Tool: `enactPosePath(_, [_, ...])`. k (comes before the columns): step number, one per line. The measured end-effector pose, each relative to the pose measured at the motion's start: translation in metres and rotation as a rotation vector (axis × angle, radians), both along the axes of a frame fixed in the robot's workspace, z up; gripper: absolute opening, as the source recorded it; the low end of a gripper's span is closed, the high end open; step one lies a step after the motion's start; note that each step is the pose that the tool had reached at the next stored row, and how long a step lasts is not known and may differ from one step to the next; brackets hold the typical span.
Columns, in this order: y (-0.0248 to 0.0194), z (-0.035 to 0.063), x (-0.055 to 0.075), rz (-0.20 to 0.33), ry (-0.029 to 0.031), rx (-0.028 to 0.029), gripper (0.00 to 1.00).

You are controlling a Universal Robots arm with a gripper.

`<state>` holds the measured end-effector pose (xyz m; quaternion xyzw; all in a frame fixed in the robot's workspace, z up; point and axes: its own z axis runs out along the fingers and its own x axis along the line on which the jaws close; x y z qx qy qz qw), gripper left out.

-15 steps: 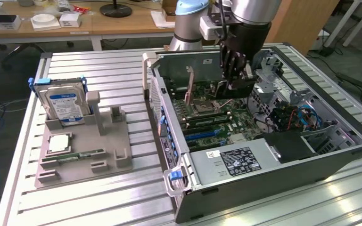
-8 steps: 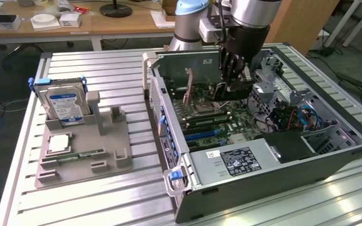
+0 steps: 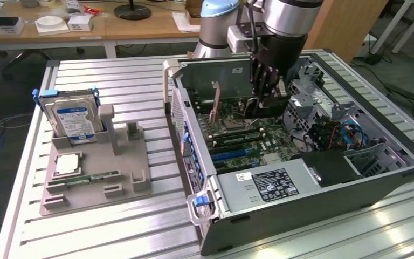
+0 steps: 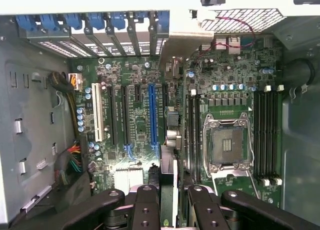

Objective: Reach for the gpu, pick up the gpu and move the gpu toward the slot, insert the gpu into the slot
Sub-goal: 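Insert the gpu into the slot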

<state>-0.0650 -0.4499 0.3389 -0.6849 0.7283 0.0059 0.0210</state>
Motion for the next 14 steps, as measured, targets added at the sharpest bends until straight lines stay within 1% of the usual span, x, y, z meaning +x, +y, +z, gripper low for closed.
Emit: enactPosePath(14, [-0.0015, -0.0105, -0.0001, 0.000, 0.0000, 0.0000, 0.27])
